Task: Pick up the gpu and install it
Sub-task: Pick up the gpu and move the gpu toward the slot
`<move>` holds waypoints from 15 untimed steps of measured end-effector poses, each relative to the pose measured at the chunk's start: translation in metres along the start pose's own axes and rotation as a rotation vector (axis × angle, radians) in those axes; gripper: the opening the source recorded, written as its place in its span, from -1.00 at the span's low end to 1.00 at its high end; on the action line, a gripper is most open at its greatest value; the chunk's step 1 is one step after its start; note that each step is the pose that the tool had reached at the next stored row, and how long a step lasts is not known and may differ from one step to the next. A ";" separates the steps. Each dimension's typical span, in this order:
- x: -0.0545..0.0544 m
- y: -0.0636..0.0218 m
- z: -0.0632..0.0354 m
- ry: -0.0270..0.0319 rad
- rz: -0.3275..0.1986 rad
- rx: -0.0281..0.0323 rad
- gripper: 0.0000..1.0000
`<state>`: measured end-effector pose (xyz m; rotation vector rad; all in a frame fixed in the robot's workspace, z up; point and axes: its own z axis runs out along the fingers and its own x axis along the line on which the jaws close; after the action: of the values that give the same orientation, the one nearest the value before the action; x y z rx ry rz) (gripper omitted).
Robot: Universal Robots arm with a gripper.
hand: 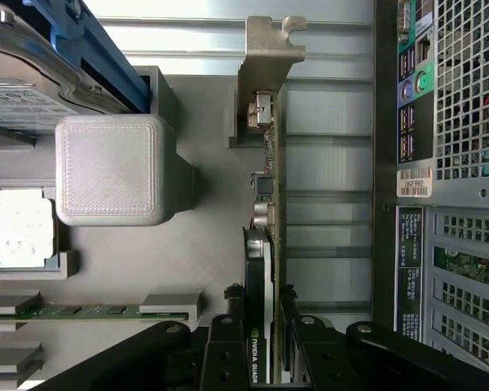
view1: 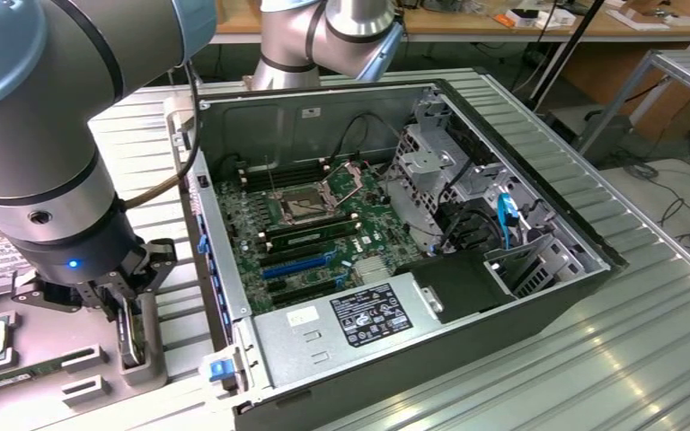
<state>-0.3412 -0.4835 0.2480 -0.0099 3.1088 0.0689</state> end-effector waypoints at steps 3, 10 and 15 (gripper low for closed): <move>0.000 0.0000 0.0000 0.0000 0.000 0.0000 -0.47; 0.000 0.0000 0.0000 0.0000 0.000 0.0000 -0.47; 0.000 0.0000 0.0000 -0.0001 0.000 -0.0001 -0.47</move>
<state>-0.3412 -0.4835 0.2480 -0.0100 3.1087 0.0691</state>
